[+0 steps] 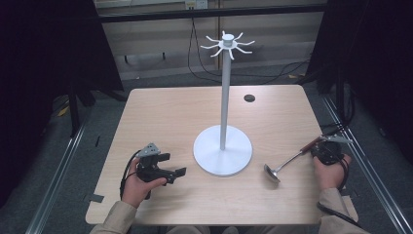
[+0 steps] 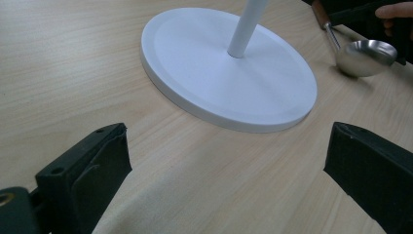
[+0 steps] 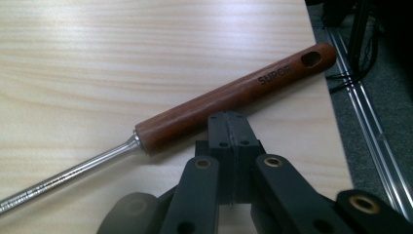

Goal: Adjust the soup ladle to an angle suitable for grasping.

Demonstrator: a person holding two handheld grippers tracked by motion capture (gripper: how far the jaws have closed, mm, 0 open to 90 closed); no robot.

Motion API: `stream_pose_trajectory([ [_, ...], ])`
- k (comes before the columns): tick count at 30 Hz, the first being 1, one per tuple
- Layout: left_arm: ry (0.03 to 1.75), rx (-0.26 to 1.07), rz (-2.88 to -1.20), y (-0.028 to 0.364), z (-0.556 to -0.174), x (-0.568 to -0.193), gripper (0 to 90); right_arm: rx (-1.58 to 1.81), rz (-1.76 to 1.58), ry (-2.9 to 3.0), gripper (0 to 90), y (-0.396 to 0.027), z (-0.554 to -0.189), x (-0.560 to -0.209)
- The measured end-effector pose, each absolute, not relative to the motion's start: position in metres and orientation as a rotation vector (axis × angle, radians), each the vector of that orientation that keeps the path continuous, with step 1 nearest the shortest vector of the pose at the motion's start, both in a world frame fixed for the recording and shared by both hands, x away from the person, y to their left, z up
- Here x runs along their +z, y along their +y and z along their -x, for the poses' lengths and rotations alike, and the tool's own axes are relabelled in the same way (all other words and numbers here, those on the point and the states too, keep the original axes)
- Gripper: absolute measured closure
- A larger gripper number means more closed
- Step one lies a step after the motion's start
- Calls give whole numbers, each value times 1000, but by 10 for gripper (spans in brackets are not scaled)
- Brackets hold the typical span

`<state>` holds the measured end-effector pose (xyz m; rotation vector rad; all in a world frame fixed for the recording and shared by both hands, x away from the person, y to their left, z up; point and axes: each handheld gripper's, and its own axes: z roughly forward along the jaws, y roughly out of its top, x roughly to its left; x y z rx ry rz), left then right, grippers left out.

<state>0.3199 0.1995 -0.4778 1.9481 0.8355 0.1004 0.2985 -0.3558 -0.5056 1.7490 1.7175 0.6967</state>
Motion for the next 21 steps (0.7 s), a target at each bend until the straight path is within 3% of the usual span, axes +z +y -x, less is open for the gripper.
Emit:
stream_pose_trajectory([
  [21,848,117,-1933,205,-320,-477,29,836,-1696,1800,891,-317,-335,-509],
])
